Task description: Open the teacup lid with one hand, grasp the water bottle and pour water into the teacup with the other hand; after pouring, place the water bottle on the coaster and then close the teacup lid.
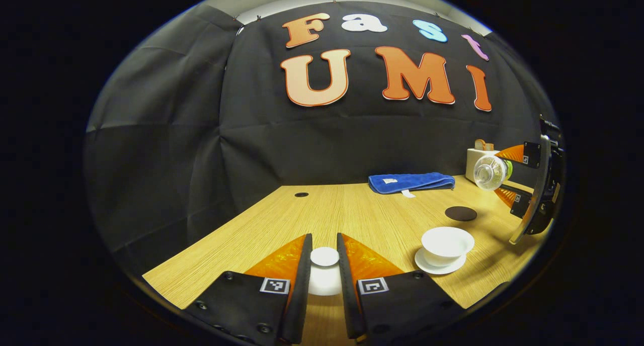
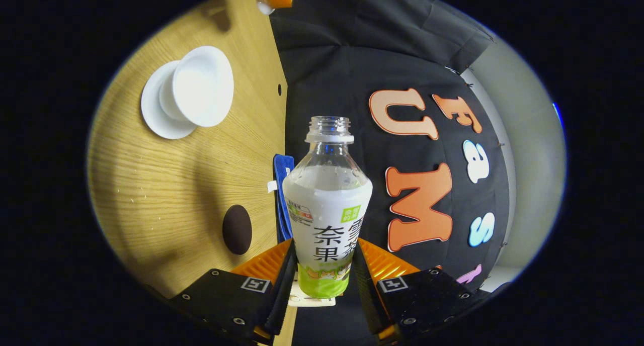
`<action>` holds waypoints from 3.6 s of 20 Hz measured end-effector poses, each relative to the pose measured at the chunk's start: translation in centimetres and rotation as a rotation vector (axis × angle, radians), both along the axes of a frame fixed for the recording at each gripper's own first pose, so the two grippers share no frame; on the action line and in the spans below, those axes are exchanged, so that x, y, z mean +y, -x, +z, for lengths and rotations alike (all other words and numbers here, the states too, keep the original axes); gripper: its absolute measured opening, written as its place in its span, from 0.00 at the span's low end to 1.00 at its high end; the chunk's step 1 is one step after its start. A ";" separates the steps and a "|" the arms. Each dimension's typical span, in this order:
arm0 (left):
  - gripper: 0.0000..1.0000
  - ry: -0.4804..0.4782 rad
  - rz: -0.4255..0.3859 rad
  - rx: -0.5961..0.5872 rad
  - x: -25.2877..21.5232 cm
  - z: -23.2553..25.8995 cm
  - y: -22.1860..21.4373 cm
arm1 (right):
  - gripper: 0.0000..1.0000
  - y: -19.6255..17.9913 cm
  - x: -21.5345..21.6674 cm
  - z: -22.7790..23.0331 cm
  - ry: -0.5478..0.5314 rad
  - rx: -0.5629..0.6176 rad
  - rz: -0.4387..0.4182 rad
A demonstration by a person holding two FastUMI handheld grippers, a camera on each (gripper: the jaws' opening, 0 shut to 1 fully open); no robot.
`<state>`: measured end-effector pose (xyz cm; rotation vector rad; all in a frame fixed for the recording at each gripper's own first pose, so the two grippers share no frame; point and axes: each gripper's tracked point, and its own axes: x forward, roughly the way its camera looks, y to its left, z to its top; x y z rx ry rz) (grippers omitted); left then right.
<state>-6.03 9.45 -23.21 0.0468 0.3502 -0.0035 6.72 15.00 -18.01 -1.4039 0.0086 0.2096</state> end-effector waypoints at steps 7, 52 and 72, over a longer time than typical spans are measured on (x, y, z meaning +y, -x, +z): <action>0.35 0.011 0.005 0.004 0.6 0.1 0.4 | 0.63 -0.3 1.5 2.2 0.109 -0.095 0.078; 0.36 0.014 0.014 -0.023 2.2 2.6 1.2 | 0.63 -2.6 4.2 9.4 0.492 -0.427 0.271; 0.35 -0.007 -0.002 -0.034 1.8 3.3 1.4 | 0.63 -0.8 7.2 7.2 0.562 -0.446 0.392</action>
